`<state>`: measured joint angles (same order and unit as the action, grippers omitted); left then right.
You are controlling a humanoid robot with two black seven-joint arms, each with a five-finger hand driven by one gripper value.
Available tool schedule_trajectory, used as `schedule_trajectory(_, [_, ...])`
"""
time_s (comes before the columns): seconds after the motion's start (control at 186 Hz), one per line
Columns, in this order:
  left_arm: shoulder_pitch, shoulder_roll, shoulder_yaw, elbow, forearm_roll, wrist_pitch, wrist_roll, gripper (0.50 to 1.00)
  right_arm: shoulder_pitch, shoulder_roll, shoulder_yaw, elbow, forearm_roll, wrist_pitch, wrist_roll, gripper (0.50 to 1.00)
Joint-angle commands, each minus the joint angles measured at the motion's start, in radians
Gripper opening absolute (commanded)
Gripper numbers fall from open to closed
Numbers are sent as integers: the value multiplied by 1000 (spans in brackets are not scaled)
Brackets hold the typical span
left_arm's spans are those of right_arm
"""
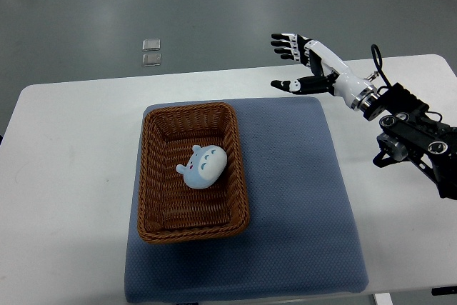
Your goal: Place blue toy in brown basket
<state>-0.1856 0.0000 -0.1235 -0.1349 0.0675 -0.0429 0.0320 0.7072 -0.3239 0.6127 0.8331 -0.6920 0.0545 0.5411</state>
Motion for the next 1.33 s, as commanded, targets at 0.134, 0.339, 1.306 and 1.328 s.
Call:
schedule_trajectory(0.134, [0, 0, 1, 1, 0, 0, 0, 1000, -115, 54, 122, 9, 178, -2, -13, 856])
schedule_trajectory(0.339, [5, 0, 1, 1, 0, 0, 0, 1000, -121, 72, 140, 4, 374, -7, -13, 856])
schedule_trajectory(1.306, [5, 0, 4, 3, 0, 0, 0, 1000, -153, 92, 140, -17, 440, -41, -125, 905])
schedule_trajectory(1.328, [5, 0, 4, 3, 0, 0, 0, 1000, -153, 92, 142, -19, 440, -41, -124, 905])
